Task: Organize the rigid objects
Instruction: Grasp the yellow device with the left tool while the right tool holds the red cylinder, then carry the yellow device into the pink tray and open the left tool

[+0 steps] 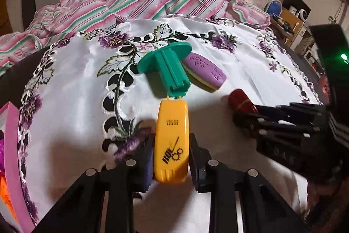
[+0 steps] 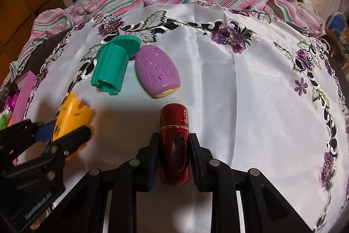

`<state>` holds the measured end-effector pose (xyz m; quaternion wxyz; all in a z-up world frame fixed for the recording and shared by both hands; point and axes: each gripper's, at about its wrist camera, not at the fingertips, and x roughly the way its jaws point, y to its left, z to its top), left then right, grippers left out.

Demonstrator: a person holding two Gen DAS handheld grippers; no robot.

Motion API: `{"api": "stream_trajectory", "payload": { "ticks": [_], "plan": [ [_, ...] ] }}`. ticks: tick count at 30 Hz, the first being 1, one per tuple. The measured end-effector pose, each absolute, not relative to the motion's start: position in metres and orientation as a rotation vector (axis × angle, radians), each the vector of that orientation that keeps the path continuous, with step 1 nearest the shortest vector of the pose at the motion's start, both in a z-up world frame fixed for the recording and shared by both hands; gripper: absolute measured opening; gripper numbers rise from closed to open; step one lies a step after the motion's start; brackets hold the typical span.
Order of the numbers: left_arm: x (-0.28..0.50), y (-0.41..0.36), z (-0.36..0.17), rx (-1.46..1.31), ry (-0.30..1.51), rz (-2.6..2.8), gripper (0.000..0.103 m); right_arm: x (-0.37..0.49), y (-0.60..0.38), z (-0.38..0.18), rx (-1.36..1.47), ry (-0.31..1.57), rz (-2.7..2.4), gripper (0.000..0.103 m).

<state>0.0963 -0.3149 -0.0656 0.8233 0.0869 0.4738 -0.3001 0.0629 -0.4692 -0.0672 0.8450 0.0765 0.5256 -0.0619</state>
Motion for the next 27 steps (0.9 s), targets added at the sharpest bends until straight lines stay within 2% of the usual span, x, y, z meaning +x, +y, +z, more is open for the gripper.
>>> {"api": "stream_trajectory", "payload": {
  "ticks": [27],
  "plan": [
    [0.035, -0.213, -0.054, 0.000, 0.993, -0.669, 0.026, 0.056, -0.454, -0.061, 0.106, 1.078, -0.096, 0.026]
  ]
}}
